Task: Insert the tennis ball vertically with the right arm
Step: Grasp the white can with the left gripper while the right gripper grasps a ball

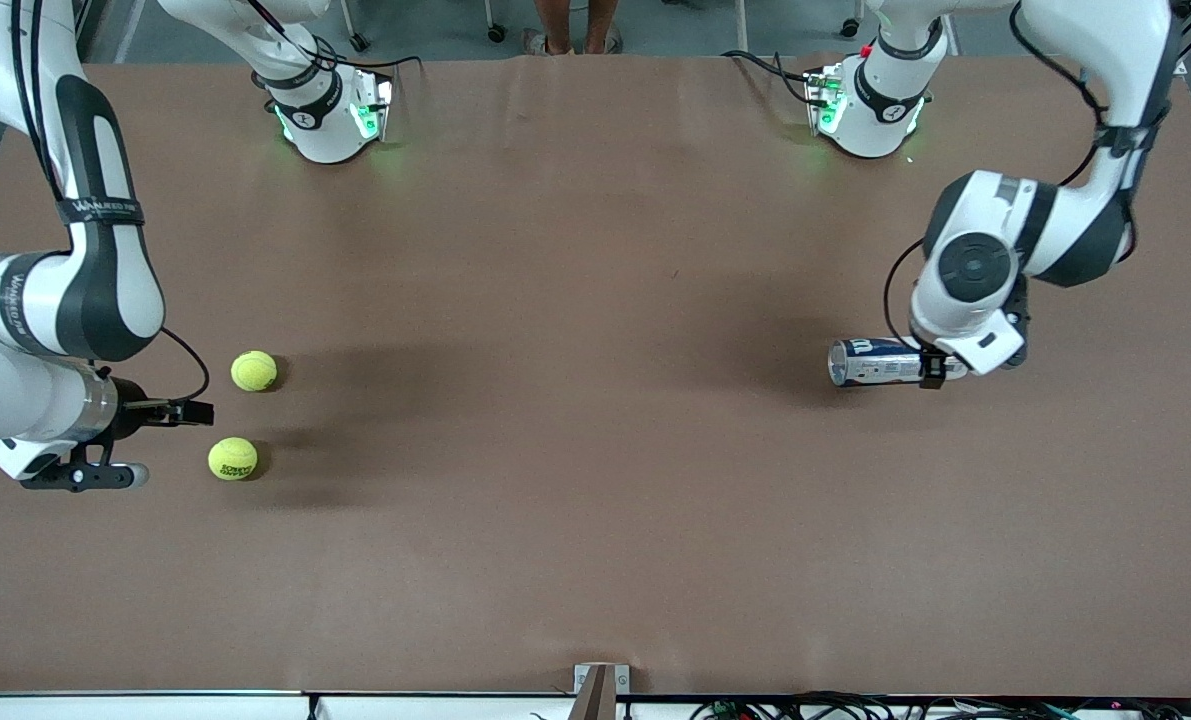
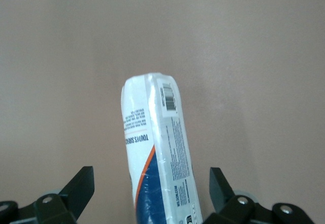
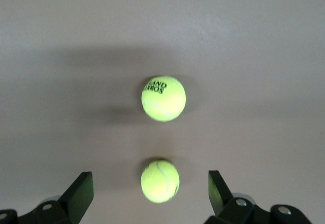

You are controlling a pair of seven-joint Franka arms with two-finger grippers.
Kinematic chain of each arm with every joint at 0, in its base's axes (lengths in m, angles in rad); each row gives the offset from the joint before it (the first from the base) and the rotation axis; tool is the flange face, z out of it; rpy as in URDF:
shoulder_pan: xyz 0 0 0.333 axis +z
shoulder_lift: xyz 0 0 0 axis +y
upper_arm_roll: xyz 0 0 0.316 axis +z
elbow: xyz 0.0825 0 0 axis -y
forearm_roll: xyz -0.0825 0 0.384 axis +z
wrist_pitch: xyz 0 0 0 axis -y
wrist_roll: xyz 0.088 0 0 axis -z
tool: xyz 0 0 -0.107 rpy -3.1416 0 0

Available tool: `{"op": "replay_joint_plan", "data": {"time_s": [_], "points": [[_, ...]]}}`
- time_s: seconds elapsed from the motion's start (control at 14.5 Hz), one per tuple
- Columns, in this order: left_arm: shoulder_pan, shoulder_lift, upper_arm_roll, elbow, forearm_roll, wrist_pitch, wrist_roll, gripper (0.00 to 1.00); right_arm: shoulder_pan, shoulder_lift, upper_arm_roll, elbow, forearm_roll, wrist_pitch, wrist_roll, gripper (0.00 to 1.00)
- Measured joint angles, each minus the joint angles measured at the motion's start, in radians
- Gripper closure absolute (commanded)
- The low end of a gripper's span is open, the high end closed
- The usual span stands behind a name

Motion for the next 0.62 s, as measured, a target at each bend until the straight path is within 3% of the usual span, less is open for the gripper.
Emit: {"op": "replay_joint_plan", "data": {"time_s": [0.28, 0.62], "points": [[-0.014, 0.079, 0.001, -0.008, 0.086, 0.044, -0.088, 0.00, -0.021, 0.074, -0.001, -0.013, 0.000, 0.117, 0.000, 0.00], [0.006, 0.088, 0.004, -0.074, 0.164, 0.128, -0.133, 0.00, -0.026, 0.124, -0.001, -0.013, 0.000, 0.169, 0.000, 0.00]]}}
